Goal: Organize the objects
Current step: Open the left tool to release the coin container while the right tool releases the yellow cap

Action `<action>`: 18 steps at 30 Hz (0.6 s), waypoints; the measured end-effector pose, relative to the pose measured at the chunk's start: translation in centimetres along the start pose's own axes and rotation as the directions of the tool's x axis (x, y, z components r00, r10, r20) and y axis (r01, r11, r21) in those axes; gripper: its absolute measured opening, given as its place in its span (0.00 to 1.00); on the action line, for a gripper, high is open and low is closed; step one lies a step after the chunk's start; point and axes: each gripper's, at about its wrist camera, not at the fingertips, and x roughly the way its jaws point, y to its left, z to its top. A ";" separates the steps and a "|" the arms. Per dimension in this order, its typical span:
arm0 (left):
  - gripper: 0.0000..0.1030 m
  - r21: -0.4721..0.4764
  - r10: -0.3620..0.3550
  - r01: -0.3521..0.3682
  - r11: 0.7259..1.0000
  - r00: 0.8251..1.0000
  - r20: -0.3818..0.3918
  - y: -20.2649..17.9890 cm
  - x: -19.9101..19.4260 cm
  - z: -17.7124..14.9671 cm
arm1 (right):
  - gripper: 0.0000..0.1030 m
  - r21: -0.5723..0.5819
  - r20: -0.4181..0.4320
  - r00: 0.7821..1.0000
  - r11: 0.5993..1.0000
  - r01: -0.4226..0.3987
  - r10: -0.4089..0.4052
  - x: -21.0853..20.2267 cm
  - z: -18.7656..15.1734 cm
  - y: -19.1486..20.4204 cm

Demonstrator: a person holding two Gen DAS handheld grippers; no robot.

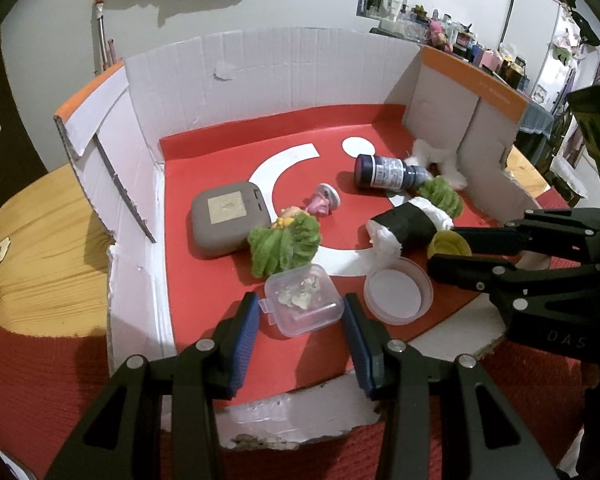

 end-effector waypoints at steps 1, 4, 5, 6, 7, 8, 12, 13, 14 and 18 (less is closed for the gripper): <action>0.44 0.000 0.000 0.000 1.000 1.000 -0.001 0.0 0.0 0.0 | 0.29 0.001 0.000 1.000 1.000 -0.001 0.001 0.0 0.0 0.0; 0.45 -0.003 -0.001 0.001 1.000 1.000 0.000 0.0 0.0 0.1 | 0.29 0.002 0.000 1.000 1.000 -0.002 0.002 0.1 0.0 0.0; 0.45 -0.004 -0.003 0.003 1.000 1.000 0.001 0.0 0.0 0.1 | 0.29 0.002 0.001 1.000 1.000 -0.003 0.003 0.1 0.0 0.0; 0.47 -0.004 -0.006 0.006 1.000 1.000 0.002 0.0 0.0 0.1 | 0.29 0.003 0.002 1.000 1.000 -0.004 0.004 0.1 0.0 0.0; 0.48 -0.005 -0.008 0.008 1.000 1.000 0.003 0.0 0.0 0.1 | 0.29 0.003 0.004 1.000 1.000 -0.005 0.005 0.1 0.0 0.0; 0.49 -0.005 -0.010 0.010 1.000 1.000 0.004 0.0 0.0 0.1 | 0.29 0.004 0.005 1.000 1.000 -0.006 0.006 0.1 0.0 0.0; 0.53 -0.004 -0.007 0.007 1.000 1.000 0.012 -0.1 -0.3 0.1 | 0.29 0.008 0.013 1.000 1.000 -0.014 0.013 0.0 0.0 0.1; 0.54 -0.004 -0.007 0.007 1.000 1.000 0.016 -0.1 -0.5 0.1 | 0.29 0.008 0.016 1.000 1.000 -0.015 0.015 -0.1 0.0 0.1; 0.55 -0.005 -0.008 0.008 1.000 1.000 0.019 -0.1 -0.6 0.0 | 0.29 0.007 0.020 1.000 1.000 -0.015 0.015 -0.2 -0.1 0.2; 0.59 0.002 0.002 -0.002 1.000 0.999 0.035 -0.4 -1.2 -0.1 | 0.30 0.009 0.037 0.999 1.000 -0.020 0.020 -0.6 -0.3 0.3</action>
